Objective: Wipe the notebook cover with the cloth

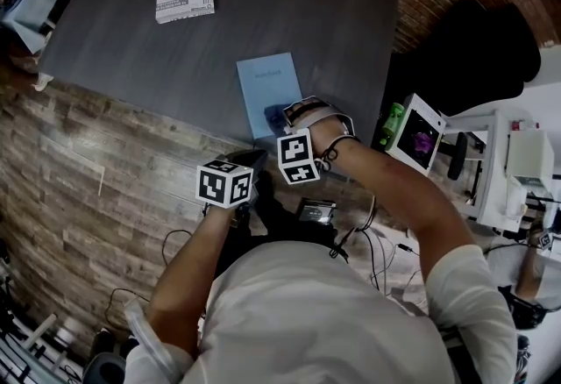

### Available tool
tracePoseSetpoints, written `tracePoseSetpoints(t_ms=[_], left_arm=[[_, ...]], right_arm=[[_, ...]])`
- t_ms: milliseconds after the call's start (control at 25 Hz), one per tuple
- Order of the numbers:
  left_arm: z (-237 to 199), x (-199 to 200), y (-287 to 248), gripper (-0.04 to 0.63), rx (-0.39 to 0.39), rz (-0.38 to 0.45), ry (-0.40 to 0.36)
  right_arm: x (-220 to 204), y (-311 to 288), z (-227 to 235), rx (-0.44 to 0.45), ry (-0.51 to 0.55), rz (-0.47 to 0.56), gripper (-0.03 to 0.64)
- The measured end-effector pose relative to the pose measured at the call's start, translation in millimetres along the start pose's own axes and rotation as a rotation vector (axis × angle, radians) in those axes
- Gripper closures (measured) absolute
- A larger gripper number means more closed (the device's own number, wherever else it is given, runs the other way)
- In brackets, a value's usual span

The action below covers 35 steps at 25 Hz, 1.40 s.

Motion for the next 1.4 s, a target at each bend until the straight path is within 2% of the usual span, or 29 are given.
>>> tracePoseSetpoints(t_ms=[840, 1080, 1400], left_arm=[[8, 9, 4, 0.588, -0.024, 0.0, -0.051], [15, 12, 3, 0.588, -0.025, -0.004, -0.061], [20, 23, 4, 0.588, -0.019, 0.046, -0.062]], right_arm=[[-1, 37, -41, 0.125, -0.005, 0.068, 0.528], [-17, 51, -32, 0.059, -0.05, 0.066, 0.528], [-45, 46, 0, -0.068, -0.127, 0.012, 0.528]])
Point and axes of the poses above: the fingertips, and each gripper's own axes: y backward along the fingers, z to its right, x out of its top, the point moved 10 cm from there along y, backward along the fingers, and after that the axes turned 5 degrees about y, right-handed, at the moved point
